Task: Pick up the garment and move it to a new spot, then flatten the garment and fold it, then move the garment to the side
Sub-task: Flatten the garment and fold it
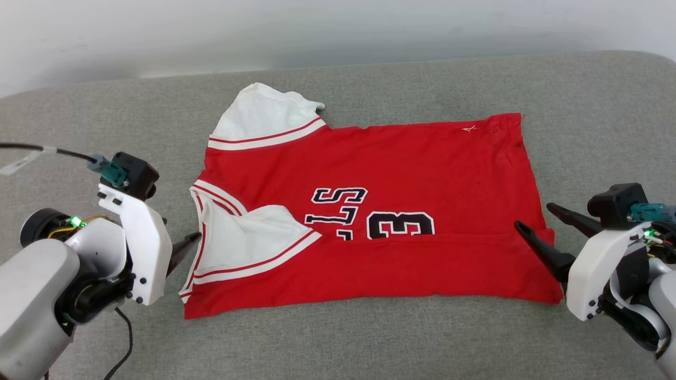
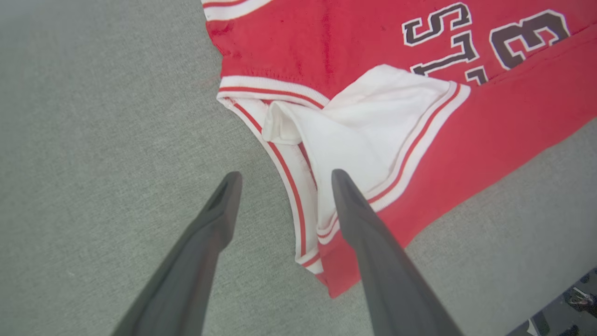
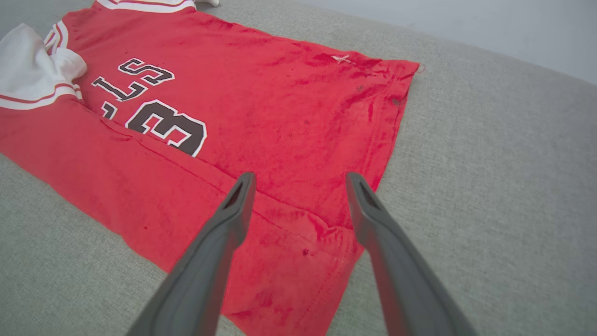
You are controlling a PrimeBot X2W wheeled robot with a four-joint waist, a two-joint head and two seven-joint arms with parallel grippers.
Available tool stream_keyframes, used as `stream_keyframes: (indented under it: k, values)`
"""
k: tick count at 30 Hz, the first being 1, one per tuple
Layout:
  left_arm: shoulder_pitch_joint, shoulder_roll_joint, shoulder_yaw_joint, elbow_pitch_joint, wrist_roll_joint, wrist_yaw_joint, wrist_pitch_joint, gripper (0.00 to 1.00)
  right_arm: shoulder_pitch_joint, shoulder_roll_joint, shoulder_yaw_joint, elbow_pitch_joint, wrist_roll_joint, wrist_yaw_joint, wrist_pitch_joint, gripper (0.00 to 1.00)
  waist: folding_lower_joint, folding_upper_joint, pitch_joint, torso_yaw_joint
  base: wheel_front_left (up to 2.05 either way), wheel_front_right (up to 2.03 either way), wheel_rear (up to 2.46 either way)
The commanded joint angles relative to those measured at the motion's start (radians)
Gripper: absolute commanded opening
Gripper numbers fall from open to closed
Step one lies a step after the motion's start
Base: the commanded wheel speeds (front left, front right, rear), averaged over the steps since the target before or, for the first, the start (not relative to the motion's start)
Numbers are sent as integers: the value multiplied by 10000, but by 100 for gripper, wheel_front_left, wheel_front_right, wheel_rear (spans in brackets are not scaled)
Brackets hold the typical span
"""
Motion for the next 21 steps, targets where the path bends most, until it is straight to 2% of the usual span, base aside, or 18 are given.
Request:
stream_keyframes:
  k: [1, 10, 17, 20, 21]
  values:
    - [-187, 42, -51, -6, -142, -37, 241, 100, 27, 56, -27, -64, -89, -5, 37, 100, 0, -1, 28, -19, 0, 0, 0]
    - [-199, -93, -848, 460, -736, -223, 2484, 100, -292, 246, 129, -95, -95, -5, 140, 100, 0, -1, 360, -303, 0, 0, 0]
    - [142, -332, -1506, 1420, -746, -382, 3291, 100, -612, 417, 363, 42, -83, -5, 107, 100, 0, -1, 674, -578, 0, 0, 0]
    - [260, -472, -1646, 1759, -772, -495, 3291, 100, -741, 406, 440, 121, -15, -5, 80, 100, 0, -1, 728, -630, 0, 0, 0]
    - [274, -508, -1651, 1841, -788, -531, 3233, 83, -797, 364, 468, 141, -5, -4, 93, 100, 0, -1, 721, -635, 0, 0, 0]
